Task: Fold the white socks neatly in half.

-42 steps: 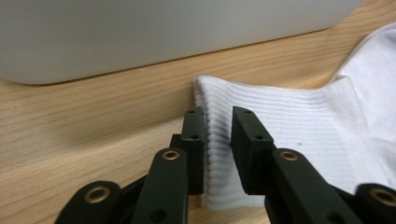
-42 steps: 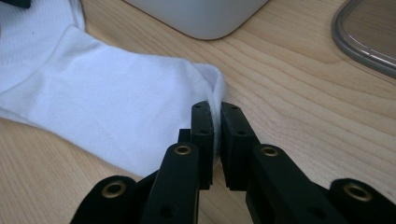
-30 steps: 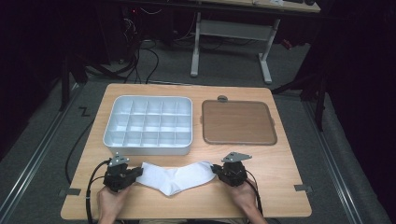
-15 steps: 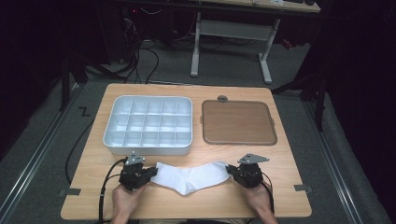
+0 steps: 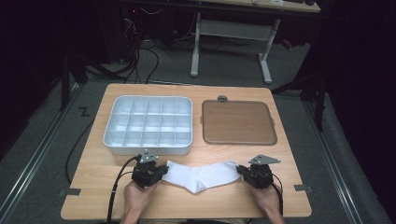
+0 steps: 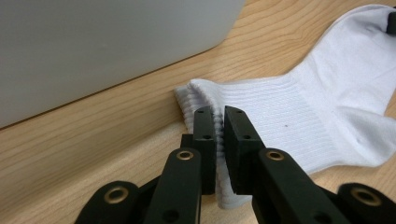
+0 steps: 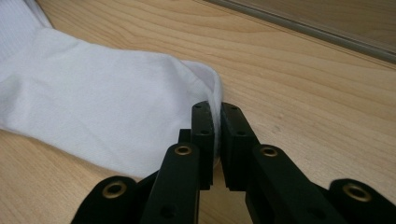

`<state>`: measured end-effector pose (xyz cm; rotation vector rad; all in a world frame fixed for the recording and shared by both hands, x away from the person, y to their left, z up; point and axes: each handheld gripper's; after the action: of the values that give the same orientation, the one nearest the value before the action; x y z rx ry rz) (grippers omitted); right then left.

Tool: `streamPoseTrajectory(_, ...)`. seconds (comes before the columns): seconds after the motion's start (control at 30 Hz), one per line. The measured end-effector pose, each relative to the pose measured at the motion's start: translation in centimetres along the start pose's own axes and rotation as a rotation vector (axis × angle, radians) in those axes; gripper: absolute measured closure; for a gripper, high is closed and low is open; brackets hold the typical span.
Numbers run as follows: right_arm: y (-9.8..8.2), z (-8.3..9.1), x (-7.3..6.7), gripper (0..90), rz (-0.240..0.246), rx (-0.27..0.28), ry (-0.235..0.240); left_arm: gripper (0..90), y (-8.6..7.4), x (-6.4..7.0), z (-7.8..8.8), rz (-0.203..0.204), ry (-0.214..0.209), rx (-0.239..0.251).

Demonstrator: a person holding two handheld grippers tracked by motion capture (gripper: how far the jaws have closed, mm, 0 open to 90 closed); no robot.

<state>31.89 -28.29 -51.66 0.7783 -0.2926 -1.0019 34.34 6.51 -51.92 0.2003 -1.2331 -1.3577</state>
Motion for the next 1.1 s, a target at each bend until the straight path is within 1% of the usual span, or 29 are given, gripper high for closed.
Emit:
streamPoseTrajectory(0.1, -0.1, -0.1, 0.1, 85.1, 0.008, 0.0, -0.006, 79.4, -0.2, 0.0, -0.2, -0.013, 0.011, -0.004)
streamPoseTrajectory(0.13, -0.1, -0.1, 0.1, 84.7, 0.012, -0.001, -0.008, 77.0, -0.3, 0.0, -0.2, -0.016, 0.011, -0.004)
streamPoseTrajectory(0.17, -0.1, -0.1, 0.0, 81.7, 0.018, 0.0, -0.007, 71.3, -0.3, -0.1, -0.2, -0.015, 0.011, 0.0)
streamPoseTrajectory(0.2, -0.1, -0.1, 0.0, 81.7, 0.018, 0.0, -0.007, 71.3, -0.2, -0.1, -0.2, -0.015, 0.016, 0.005)
streamPoseTrajectory(0.23, -0.1, -0.1, 0.0, 77.9, 0.014, -0.001, -0.007, 62.0, -0.2, -0.1, -0.2, -0.014, 0.021, 0.012)
streamPoseTrajectory(0.27, -0.1, -0.1, 0.0, 73.7, 0.016, 0.0, -0.008, 62.0, -0.2, -0.1, -0.1, -0.018, 0.025, 0.016)
streamPoseTrajectory(0.3, -0.1, -0.1, 0.0, 71.3, 0.008, 0.001, -0.009, 57.7, -0.2, -0.1, -0.1, -0.019, 0.032, 0.02)
streamPoseTrajectory(0.33, -0.1, 0.2, -0.1, 65.4, 0.008, 0.017, -0.028, 49.6, -0.3, 0.0, -0.1, -0.022, 0.039, 0.023)
streamPoseTrajectory(0.37, -0.1, 0.2, -0.1, 65.4, 0.008, 0.017, -0.028, 49.6, -0.3, 0.0, -0.1, -0.023, 0.044, 0.023)
streamPoseTrajectory(0.4, 0.0, 0.5, -0.3, 61.9, 0.002, 0.039, -0.042, 43.8, -0.4, 0.0, -0.2, -0.024, 0.047, 0.023)
streamPoseTrajectory(0.43, 0.0, 0.5, -0.3, 61.9, 0.002, 0.039, -0.042, 43.8, -0.5, 0.0, -0.3, -0.024, 0.051, 0.019)
streamPoseTrajectory(0.47, 0.1, 1.0, -0.6, 61.8, 0.004, 0.066, -0.058, 40.7, -0.7, 0.0, -0.4, -0.022, 0.057, 0.012)
streamPoseTrajectory(0.5, 0.1, 1.0, -0.6, 61.8, 0.004, 0.066, -0.058, 40.0, -0.7, 0.0, -0.4, -0.022, 0.057, 0.012)
streamPoseTrajectory(0.6, 0.6, 1.6, -1.2, 62.5, 0.022, 0.094, -0.063, 39.3, -0.8, 0.2, -0.6, -0.018, 0.064, 0.005)
streamPoseTrajectory(0.63, 0.9, 1.9, -1.8, 63.1, 0.037, 0.1, -0.057, 39.2, -0.8, 0.2, -0.7, -0.017, 0.067, 0.007)
streamPoseTrajectory(0.67, 1.1, 1.9, -2.1, 63.6, 0.045, 0.103, -0.047, 39.1, -0.8, 0.2, -0.8, -0.017, 0.074, 0.005)
streamPoseTrajectory(0.7, 1.2, 1.9, -2.4, 64.3, 0.052, 0.107, -0.032, 39.1, -0.8, 0.2, -0.8, -0.017, 0.074, 0.005)
streamPoseTrajectory(0.73, 1.2, 1.9, -2.4, 64.3, 0.052, 0.107, -0.032, 39.1, -0.8, 0.2, -0.8, -0.016, 0.078, 0.007)
streamPoseTrajectory(0.77, 1.4, 1.6, -3.1, 66.1, 0.052, 0.098, 0.005, 39.2, -0.8, 0.2, -0.9, -0.017, 0.081, 0.009)
streamPoseTrajectory(0.8, 1.5, 1.3, -3.3, 66.8, 0.056, 0.092, 0.022, 39.2, -0.8, 0.2, -0.9, -0.014, 0.085, 0.01)
streamPoseTrajectory(0.83, 1.5, 1.3, -3.3, 66.8, 0.056, 0.092, 0.022, 39.3, -0.8, 0.2, -0.9, -0.014, 0.085, 0.01)
streamPoseTrajectory(0.87, 1.6, 0.7, -3.9, 69.0, 0.061, 0.079, 0.05, 39.4, -0.8, 0.2, -1.0, -0.015, 0.086, 0.01)
streamPoseTrajectory(0.9, 1.6, 0.3, -4.2, 69.7, 0.055, 0.071, 0.059, 39.5, -0.9, 0.2, -1.0, -0.017, 0.087, 0.008)
streamPoseTrajectory(0.93, 1.7, 0.0, -4.5, 70.4, 0.067, 0.064, 0.069, 39.6, -0.9, 0.2, -1.0, -0.021, 0.088, 0.003)
streamPoseTrajectory(0.97, 1.7, 0.0, -4.5, 70.4, 0.067, 0.064, 0.069, 39.6, -1.0, 0.3, -1.0, -0.022, 0.088, 0.003)
streamPoseTrajectory(1.0, 1.7, -0.4, -4.8, 71.0, 0.071, 0.059, 0.078, 39.8, -1.0, 0.3, -1.1, -0.022, 0.091, 0.005)
streamPoseTrajectory(1.03, 1.8, -1.0, -5.4, 71.8, 0.075, 0.047, 0.098, 40.7, -1.1, 0.3, -1.2, -0.022, 0.093, 0.0)
streamPoseTrajectory(1.07, 1.8, -1.0, -5.4, 71.8, 0.075, 0.047, 0.098, 40.9, -1.1, 0.3, -1.2, -0.022, 0.093, 0.0)
streamPoseTrajectory(1.1, 1.9, -1.6, -6.1, 72.8, 0.084, 0.041, 0.111, 41.1, -1.2, 0.4, -1.2, -0.023, 0.096, 0.003)
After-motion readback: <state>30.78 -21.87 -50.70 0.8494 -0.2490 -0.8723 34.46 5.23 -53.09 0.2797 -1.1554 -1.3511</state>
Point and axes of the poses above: each handheld gripper's, and its own axes: z roughly backward along the jaws, y roughly out of its top, x roughly to its right, and after that the axes turned 4 degrees about y, right-handed
